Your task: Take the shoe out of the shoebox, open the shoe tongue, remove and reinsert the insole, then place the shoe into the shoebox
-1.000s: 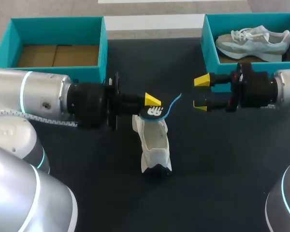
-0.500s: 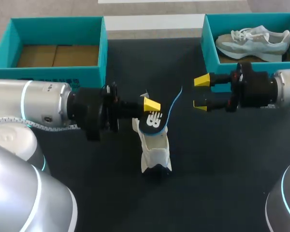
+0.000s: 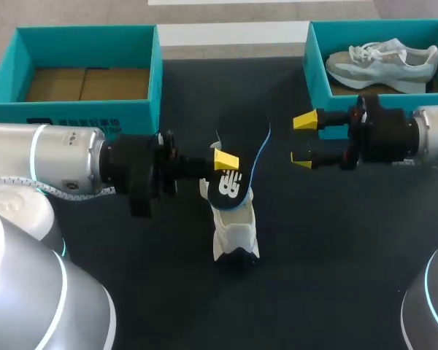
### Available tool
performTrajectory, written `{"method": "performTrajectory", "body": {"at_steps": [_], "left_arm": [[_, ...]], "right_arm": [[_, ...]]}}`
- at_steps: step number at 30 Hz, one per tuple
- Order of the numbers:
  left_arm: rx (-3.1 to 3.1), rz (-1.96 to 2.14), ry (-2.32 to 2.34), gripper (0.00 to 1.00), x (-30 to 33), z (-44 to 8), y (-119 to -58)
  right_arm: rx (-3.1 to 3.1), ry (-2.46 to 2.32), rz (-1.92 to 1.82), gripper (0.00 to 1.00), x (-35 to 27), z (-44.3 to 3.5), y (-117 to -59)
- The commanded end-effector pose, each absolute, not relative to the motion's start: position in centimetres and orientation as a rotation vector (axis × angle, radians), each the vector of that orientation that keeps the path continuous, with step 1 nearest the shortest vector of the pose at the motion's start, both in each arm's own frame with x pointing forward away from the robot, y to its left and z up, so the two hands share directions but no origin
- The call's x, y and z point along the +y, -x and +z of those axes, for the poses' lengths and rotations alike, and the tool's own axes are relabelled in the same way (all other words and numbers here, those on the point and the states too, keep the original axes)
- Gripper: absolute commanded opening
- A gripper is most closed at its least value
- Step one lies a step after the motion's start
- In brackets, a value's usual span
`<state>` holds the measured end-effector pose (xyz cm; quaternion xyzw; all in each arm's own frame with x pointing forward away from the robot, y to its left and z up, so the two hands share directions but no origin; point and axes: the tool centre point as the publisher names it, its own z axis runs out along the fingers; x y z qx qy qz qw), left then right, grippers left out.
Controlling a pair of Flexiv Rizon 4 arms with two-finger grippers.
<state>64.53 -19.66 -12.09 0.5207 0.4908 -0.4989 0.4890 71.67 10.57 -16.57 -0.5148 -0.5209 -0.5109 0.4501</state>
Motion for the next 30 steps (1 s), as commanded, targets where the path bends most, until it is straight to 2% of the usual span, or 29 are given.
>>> {"method": "performTrajectory", "body": {"at_steps": [1,14,17,20,21,24,30], "left_arm": [[1.183,-1.145,-1.298,0.00,-20.0,-13.6,-64.7],[1.172,-1.010,-1.350,0.00,-22.2,-16.2,-66.2],[1.180,-1.003,-1.337,0.00,-22.9,-17.1,-66.7],[1.185,-0.998,-1.335,0.00,-23.6,-17.5,-67.0],[1.184,-0.993,-1.339,0.00,-23.8,-17.6,-67.1],[1.175,-0.986,-1.356,0.00,-24.5,-17.8,-67.2],[1.168,-0.973,-1.372,0.00,-25.4,-17.9,-67.1]], "right_arm": [[-1.266,1.270,-1.260,1.00,11.1,-16.8,-72.1],[-1.245,1.239,-1.232,1.00,14.1,-16.5,-71.8],[-1.251,1.230,-1.225,0.81,14.6,-16.0,-71.7],[-1.256,1.221,-1.214,0.76,15.1,-15.8,-71.5],[-1.255,1.221,-1.211,0.71,15.1,-15.8,-71.5],[-1.248,1.214,-1.207,0.49,15.6,-15.9,-71.3],[-1.236,1.201,-1.198,0.46,16.2,-16.3,-71.1]]}}
